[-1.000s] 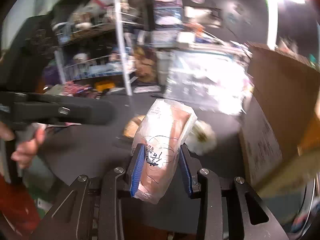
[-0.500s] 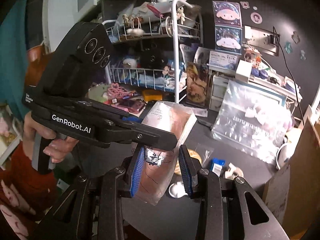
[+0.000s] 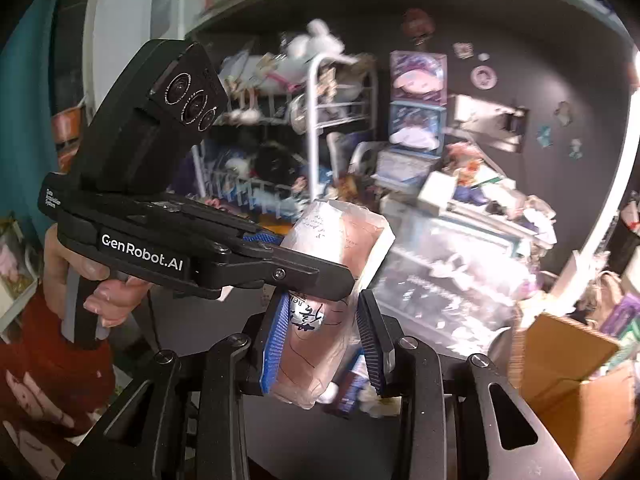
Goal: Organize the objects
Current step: 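Grasp the pink-wrapped pack with the right gripper, lift, release into box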
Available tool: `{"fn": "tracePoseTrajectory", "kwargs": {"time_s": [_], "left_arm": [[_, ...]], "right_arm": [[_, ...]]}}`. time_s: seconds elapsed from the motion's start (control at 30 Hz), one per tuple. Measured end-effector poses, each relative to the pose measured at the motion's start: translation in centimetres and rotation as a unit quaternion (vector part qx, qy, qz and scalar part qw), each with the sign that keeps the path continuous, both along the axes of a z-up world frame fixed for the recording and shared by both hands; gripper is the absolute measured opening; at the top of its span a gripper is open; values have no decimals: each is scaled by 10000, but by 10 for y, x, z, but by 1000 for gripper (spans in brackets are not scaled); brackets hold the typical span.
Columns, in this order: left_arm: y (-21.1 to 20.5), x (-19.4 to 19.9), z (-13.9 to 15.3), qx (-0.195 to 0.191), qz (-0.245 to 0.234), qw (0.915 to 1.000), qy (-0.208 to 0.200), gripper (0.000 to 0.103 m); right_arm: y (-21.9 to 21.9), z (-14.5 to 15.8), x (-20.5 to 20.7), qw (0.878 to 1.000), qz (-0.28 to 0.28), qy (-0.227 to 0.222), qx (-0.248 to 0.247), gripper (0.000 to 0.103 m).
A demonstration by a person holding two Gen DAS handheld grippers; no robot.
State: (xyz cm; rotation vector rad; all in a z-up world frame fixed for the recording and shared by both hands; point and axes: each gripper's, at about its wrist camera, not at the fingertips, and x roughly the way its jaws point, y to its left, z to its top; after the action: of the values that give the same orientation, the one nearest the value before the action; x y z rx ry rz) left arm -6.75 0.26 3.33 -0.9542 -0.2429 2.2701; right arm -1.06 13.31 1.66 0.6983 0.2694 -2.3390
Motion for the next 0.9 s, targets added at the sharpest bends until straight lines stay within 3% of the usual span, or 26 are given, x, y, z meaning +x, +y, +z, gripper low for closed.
{"fn": "tracePoseTrajectory", "kwargs": {"time_s": [0.27,0.57,0.63,0.7,0.77,0.8,0.83,0.9], "left_arm": [[87,-26,24,-101,-357,9993,-38,23],[167,-62,0,-566,-625,9941,-687,24],[176,-68,-7,-760,-620,9918,-823,32],[180,-70,-11,-828,-601,9910,-859,59],[181,-71,-11,-884,-550,9911,-825,71],[181,-70,-11,-943,-523,9908,-824,74],[181,-70,-10,-976,-501,9905,-827,75],[177,-67,-7,-962,-470,9913,-759,76]], "right_arm": [[87,25,-7,9994,-332,25,-57,30],[162,8,-27,9957,-701,-601,104,30],[171,0,-33,9938,-754,-809,117,30],[175,-9,-38,9920,-757,-1006,130,30],[176,-16,-43,9904,-774,-1131,208,31],[176,-19,-45,9894,-769,-1207,241,38],[177,-22,-47,9881,-779,-1306,231,52],[178,-23,-48,9878,-812,-1311,235,64]]}}
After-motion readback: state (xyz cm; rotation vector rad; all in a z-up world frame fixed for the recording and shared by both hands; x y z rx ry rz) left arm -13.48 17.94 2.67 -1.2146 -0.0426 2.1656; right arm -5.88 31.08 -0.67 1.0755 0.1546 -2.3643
